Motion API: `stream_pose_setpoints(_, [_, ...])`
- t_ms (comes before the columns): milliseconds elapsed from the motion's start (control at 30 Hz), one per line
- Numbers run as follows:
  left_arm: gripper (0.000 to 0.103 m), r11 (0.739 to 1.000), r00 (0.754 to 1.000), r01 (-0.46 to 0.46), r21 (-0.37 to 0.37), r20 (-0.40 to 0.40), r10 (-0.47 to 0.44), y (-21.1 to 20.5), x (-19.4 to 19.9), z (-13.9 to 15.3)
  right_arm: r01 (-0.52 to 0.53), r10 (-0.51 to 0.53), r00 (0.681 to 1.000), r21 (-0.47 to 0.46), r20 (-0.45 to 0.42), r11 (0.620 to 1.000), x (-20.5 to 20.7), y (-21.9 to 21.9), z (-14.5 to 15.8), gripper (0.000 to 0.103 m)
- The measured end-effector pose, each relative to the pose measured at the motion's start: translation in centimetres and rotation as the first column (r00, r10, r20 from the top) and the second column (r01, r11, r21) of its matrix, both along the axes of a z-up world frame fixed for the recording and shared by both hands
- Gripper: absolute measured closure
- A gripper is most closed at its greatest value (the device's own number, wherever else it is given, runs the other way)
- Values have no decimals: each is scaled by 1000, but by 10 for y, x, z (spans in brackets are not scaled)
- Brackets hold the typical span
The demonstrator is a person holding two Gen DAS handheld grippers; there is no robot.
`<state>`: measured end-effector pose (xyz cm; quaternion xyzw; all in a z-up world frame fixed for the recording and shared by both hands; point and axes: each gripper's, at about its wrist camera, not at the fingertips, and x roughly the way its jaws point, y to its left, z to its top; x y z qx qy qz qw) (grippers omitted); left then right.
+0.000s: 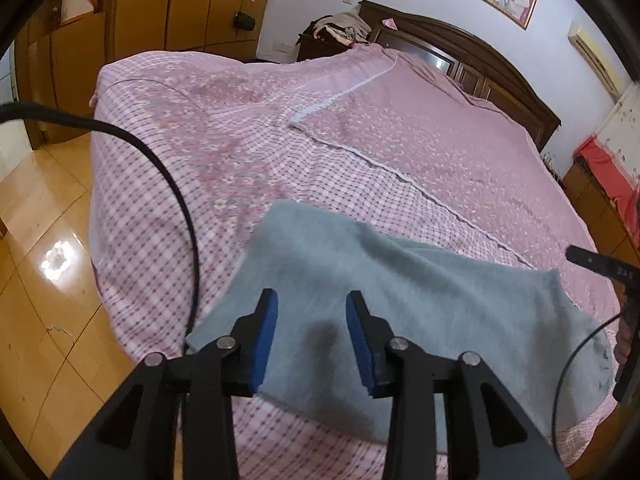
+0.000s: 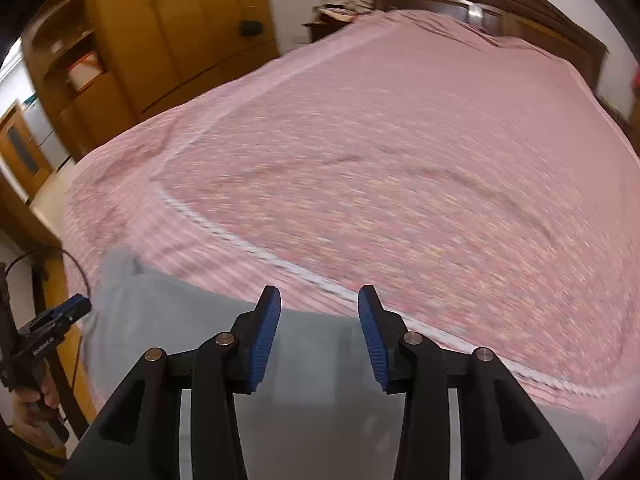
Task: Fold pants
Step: 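Open both grippers and release the sweatpants onto the bed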
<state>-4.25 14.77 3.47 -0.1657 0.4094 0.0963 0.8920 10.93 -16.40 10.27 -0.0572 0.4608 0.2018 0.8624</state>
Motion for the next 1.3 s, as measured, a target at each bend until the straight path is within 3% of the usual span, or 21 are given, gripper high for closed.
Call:
stream_pose_setpoints(200, [64, 999, 998, -33, 36, -57, 35, -3, 10, -14, -1, 2, 997, 15, -79, 1000, 13, -32, -22, 59])
stream_pose_setpoints(533, [60, 995, 993, -43, 90, -102, 52, -8, 10, -25, -57, 59, 991, 25, -121, 998, 24, -23, -60, 59])
stream_pose_setpoints(600, [60, 994, 993, -42, 97, -105, 52, -9, 10, -26, -63, 66, 993, 31, -99, 998, 21, -23, -59, 74])
stream_pose_setpoints(633, [60, 994, 993, -42, 100, -106, 52, -9, 11, -26, -55, 58, 996, 32, -73, 998, 18, -25, -55, 94])
stream_pose_setpoints(733, [59, 993, 993, -40, 112, -110, 52, -11, 12, -30, 2, -2, 1000, 90, 6, 996, 12, -36, -39, 94])
stream_pose_setpoints(833, [58, 993, 992, -39, 114, -116, 52, -12, 13, -34, 44, -50, 997, 88, 62, 995, 15, -41, -32, 95])
stream_pose_setpoints(1067, [56, 994, 993, -36, 105, -111, 48, -9, 12, -33, 85, -82, 995, 64, -53, 994, 37, -39, -72, 94])
stream_pose_setpoints(1200, [56, 994, 998, -3, 105, -61, 9, -12, 12, -17, 124, -114, 989, 106, -96, 987, 36, -45, -65, 88])
stream_pose_setpoints(1300, [56, 994, 999, 32, 100, -16, -31, -18, 21, -2, 160, -153, 986, 116, -67, 980, 28, -51, -53, 81])
